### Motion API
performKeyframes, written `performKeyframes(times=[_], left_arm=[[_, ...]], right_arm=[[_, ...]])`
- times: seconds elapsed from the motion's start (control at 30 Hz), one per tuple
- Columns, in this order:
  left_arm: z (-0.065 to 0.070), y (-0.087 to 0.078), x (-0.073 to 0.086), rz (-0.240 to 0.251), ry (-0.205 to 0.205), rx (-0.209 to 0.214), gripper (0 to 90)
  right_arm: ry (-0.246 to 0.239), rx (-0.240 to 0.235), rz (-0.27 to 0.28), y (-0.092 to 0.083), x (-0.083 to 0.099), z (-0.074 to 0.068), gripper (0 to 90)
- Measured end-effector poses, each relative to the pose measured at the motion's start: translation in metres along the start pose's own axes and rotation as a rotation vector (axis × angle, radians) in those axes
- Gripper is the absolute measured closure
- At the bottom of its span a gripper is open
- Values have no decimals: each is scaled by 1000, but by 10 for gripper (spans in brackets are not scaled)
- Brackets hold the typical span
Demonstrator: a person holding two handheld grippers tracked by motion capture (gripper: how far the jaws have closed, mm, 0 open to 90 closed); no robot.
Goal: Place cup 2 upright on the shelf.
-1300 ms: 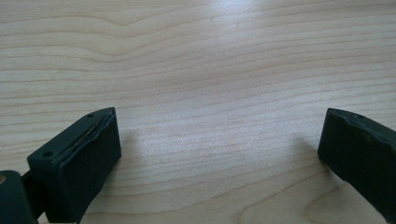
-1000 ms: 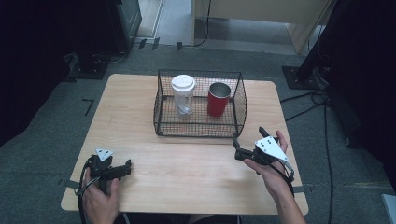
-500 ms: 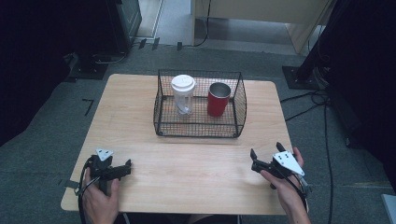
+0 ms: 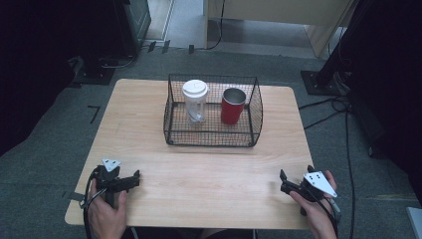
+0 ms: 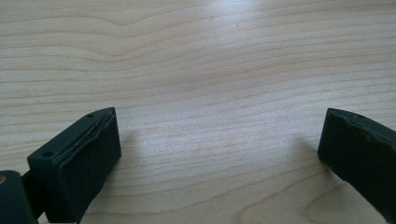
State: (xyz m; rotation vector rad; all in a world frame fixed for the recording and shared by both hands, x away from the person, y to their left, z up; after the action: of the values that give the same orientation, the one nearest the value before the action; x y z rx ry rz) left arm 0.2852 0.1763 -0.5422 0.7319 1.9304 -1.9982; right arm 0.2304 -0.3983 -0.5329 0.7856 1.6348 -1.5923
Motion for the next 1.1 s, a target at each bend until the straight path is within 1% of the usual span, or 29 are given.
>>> performKeyframes(times=[0.07,0.13,0.23,0.33,0.37,0.4,0.53,0.63,0.73,0.9,1.0,1.1], left_arm=[[0,0,0,0,1,0,0],[0,0,0,0,0,0,0],[0,0,0,0,0,0,0],[0,0,0,0,0,0,0],[0,0,0,0,0,0,0],[0,0,0,0,0,0,0],[0,0,0,0,0,0,0],[0,0,0,-1,1,0,0],[0,0,0,0,1,0,0],[0,0,0,0,1,0,0],[0,0,0,-1,1,0,0],[0,0,0,0,1,0,0]], right_arm=[[12,-10,-37,0,1,1,24],[24,-8,-69,1,2,2,47],[13,4,-127,2,4,4,58],[28,8,-154,2,5,7,66],[35,1,-176,2,6,8,68],[33,-6,-194,3,7,9,69],[26,-18,-299,5,12,11,69],[15,-15,-344,5,15,11,70],[26,-35,-360,5,16,12,72],[23,-35,-361,5,16,11,68],[19,-41,-368,7,15,11,42],[21,-35,-371,8,15,10,26]])
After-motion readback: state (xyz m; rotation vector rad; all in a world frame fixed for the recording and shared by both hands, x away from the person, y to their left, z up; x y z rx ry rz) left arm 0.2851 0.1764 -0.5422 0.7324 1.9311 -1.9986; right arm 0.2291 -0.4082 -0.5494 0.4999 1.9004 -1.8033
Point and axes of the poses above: each handheld gripper's, and its own axes: y roughly forward along the jaws, x roughly out of its underside, z roughly to its right, the point moved 3 cm from there along y, roughly forward along the jaws, and after that the axes turned 12 degrees about -z, right-handed, at the moved point
